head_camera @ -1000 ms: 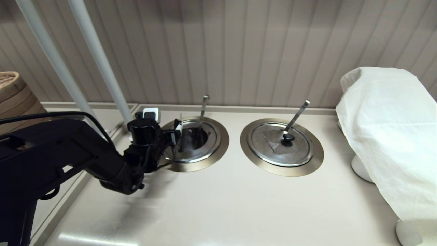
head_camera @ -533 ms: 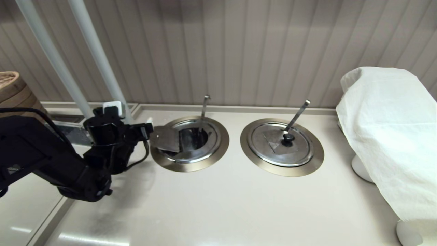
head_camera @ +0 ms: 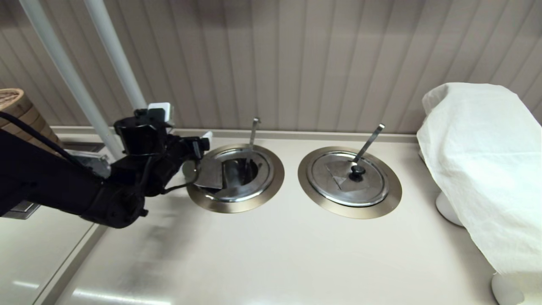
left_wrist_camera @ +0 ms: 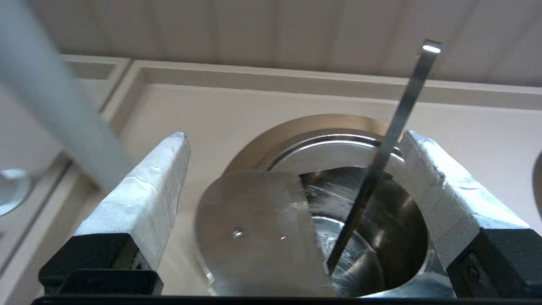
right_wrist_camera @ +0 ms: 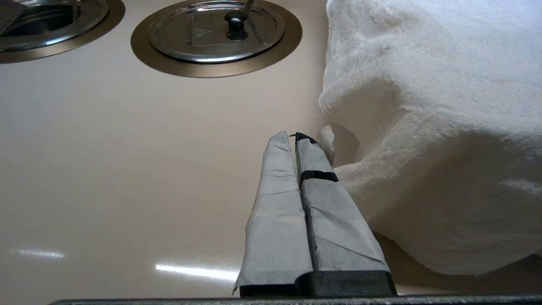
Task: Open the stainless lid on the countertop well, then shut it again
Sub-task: Stir with a spoon
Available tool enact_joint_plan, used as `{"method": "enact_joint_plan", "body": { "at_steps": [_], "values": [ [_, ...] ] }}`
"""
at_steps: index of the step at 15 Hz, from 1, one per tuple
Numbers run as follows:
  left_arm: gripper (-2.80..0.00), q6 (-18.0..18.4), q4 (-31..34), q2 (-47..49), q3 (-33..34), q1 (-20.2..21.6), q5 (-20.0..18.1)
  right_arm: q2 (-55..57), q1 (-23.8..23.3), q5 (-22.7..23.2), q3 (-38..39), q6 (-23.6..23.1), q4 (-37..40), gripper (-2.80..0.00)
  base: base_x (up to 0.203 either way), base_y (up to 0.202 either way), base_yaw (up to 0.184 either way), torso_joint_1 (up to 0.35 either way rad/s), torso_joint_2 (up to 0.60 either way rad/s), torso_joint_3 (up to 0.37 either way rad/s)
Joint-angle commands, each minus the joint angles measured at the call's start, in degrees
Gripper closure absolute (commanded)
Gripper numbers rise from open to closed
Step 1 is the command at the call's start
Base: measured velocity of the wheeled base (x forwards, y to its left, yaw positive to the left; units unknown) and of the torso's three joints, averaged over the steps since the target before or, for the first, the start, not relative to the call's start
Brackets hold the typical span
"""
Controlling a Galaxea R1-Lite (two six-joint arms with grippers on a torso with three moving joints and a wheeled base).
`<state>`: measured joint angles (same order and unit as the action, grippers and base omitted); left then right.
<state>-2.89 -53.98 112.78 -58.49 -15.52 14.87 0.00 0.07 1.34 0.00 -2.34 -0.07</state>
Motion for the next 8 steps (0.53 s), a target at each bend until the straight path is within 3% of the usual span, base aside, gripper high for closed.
{"method": "enact_joint_plan", "body": {
  "at_steps": [1,4,8],
  "values": [
    [-2.8,-0.03,9.72,5.28,-9.74,-1.79,-1.42,0.0,0.01,-0.02,0.0,-0.03,-0.01,0.0,0.0,0.0,0.0,0.0,0.0,0.0],
    [-2.8,0.13,22.45,12.97,-22.86,-2.54,-7.31,0.0,0.01,-0.02,0.0,-0.03,-0.01,0.0,0.0,0.0,0.0,0.0,0.0,0.0],
    [-2.8,0.34,33.65,23.52,-40.45,-2.42,-9.97,0.0,0.01,-0.02,0.0,-0.03,-0.01,0.0,0.0,0.0,0.0,0.0,0.0,0.0]
  ]
}}
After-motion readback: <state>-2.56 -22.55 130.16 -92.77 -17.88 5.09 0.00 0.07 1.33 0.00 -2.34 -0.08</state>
